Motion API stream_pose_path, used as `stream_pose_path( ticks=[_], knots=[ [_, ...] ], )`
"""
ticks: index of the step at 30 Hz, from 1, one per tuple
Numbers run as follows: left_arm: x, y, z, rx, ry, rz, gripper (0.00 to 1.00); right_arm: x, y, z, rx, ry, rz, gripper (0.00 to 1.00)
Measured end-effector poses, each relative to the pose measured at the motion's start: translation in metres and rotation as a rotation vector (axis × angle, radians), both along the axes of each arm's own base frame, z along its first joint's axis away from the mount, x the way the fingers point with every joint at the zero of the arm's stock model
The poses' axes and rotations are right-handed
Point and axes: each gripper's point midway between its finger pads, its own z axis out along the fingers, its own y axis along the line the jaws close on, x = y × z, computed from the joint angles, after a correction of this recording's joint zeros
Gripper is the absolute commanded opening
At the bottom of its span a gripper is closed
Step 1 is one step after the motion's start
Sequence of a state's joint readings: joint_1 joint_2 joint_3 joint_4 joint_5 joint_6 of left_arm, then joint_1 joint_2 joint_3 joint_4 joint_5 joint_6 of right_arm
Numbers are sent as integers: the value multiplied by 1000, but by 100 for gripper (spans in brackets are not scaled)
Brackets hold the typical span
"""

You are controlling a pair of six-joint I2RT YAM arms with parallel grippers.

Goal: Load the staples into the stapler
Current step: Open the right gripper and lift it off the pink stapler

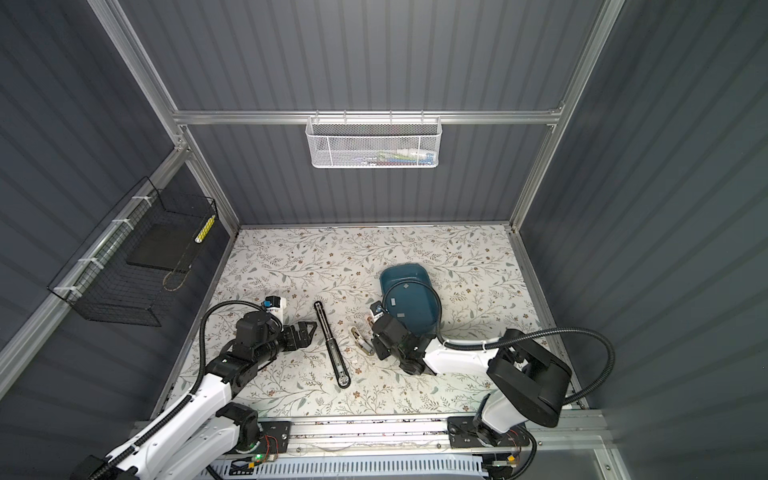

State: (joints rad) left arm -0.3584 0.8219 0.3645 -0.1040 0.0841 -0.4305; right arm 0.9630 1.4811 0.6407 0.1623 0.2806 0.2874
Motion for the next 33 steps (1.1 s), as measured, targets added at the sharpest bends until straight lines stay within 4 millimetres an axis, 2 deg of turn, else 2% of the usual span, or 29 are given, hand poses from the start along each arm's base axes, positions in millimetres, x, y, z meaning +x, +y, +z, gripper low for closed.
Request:
stream_pose_path(
  ticks=[4,10,19,26,30,33],
  knots=[
    [0,0,1,-2,-4,0,99,4,1,1,0,-4,-9,26],
    [0,0,2,-3,-8,0,99,16,0,-20,-41,36,-35,23],
    [0,0,2,-2,-7,0,99,15,-3,-32,-40,65,-53,21],
    [0,0,2,-3,-8,0,99,12,-6,-32,-12,60,-66,21],
    [0,0,6,-8,-20,1,99,8,-10,-28,-9,61,-64,28],
    [0,1,15,-26,-51,12,99,7,-11,-15,13,45,-63,32]
  ],
)
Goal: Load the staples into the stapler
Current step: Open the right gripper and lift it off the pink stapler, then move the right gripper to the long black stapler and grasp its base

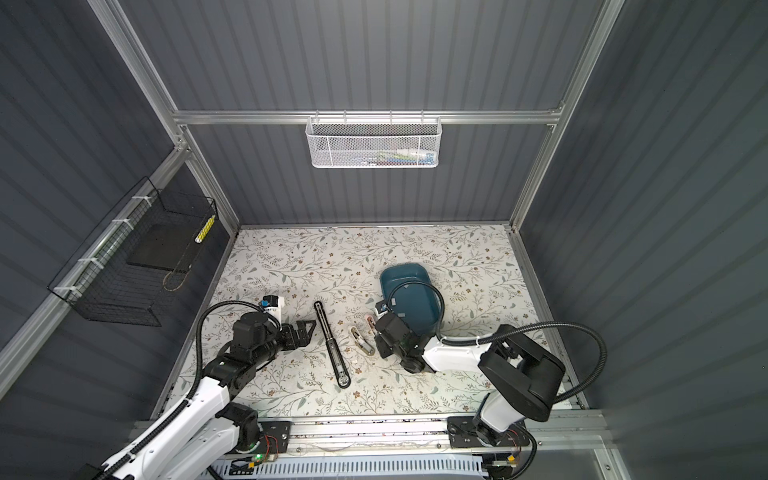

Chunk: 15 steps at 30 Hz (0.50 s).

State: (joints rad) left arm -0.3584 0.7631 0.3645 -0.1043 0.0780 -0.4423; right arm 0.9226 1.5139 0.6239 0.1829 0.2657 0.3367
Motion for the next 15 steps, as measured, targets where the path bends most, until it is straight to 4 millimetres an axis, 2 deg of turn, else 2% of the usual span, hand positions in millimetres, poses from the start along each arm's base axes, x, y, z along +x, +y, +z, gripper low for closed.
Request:
stream_pose_path(
  ticks=[2,5,8,11,15],
  knots=[
    [1,1,9,-30,-23,21,99,-1,2,17,36,-29,6,40],
    [2,-1,16,-71,-35,34,99,-11,12,45,114,-77,45,58],
    [2,-4,9,-86,7,34,99,-34,34,61,181,-113,132,62],
    [2,-5,-2,-91,61,46,99,-61,60,58,196,-123,220,62],
    [2,-5,-10,-99,101,63,99,-90,85,38,173,-106,296,62]
  ],
)
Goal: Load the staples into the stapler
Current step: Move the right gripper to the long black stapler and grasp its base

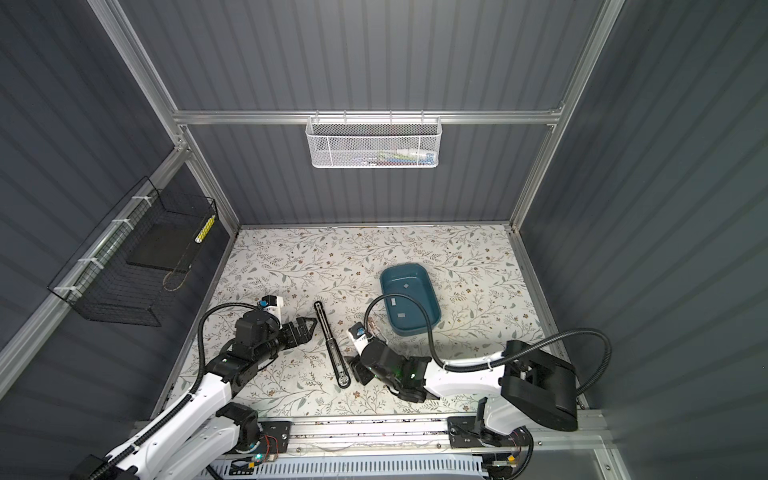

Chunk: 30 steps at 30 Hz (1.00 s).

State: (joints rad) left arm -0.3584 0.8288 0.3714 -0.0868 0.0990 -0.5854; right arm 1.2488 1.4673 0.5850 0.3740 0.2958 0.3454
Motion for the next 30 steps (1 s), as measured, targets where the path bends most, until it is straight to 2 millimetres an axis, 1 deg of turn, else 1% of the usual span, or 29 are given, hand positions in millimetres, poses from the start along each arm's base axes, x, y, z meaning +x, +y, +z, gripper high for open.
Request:
stream_pose_path(
  ticks=[4,7,10,16,19,24,25,27,30],
  knots=[
    [0,0,6,-21,-14,11,99,-18,9,-24,-38,22,19,62],
    [-1,1,11,-36,-35,16,99,-24,13,-35,-53,38,21,61],
    [-1,1,13,-39,-40,17,99,-25,21,-34,-40,40,22,61],
    [-2,1,3,-25,-3,17,99,-33,35,-39,-52,37,40,61],
    [-2,1,-1,-20,9,17,99,-32,36,-38,-49,34,34,61],
    [-2,1,0,-21,7,17,99,-30,40,-32,-47,24,25,60],
    [-2,1,0,-21,7,17,100,-30,41,-31,-45,23,26,59],
    [-2,1,-1,-22,7,17,99,-30,45,-33,-46,24,25,53],
    [-2,1,-2,-22,6,17,99,-29,48,-42,-66,28,20,45]
  ],
)
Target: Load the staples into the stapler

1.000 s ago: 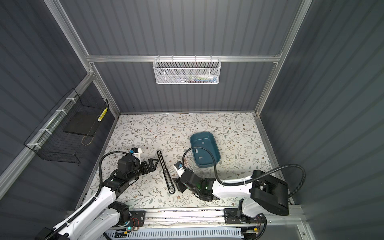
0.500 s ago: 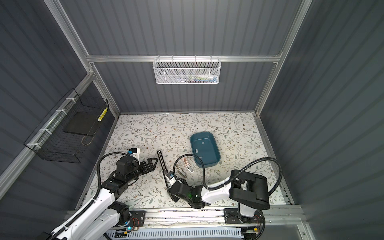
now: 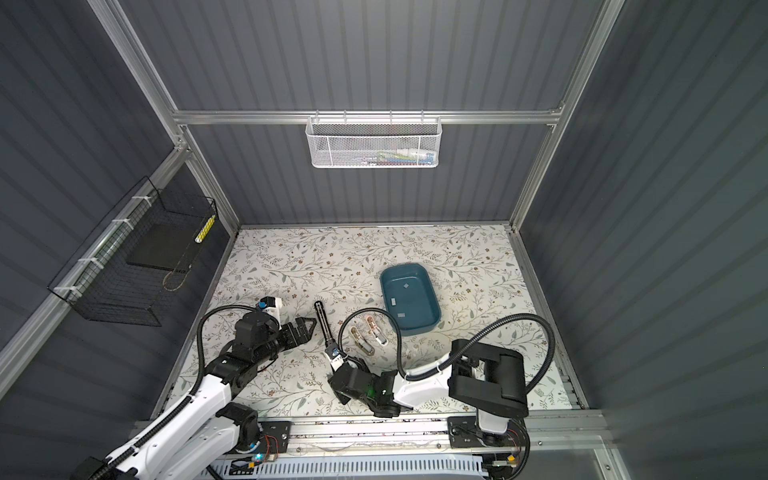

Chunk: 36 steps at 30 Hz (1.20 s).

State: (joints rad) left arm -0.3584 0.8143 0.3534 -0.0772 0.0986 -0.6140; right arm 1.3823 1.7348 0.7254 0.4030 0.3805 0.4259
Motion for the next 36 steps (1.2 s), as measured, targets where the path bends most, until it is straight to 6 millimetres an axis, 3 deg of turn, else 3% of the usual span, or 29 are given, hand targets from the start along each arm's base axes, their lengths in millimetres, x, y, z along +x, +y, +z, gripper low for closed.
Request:
stream_pose_path(
  ticks=[5,19,36],
  knots=[
    [0,-1,-2,-5,0,-5,99,2,-4,-12,-37,-4,-11,34],
    [-3,-12,-32,-78,67,-23,99,8,-4,-11,-41,-28,-43,8],
    [1,-11,-50,-111,119,35,99,36,-6,-9,116,127,-129,2]
  ],
)
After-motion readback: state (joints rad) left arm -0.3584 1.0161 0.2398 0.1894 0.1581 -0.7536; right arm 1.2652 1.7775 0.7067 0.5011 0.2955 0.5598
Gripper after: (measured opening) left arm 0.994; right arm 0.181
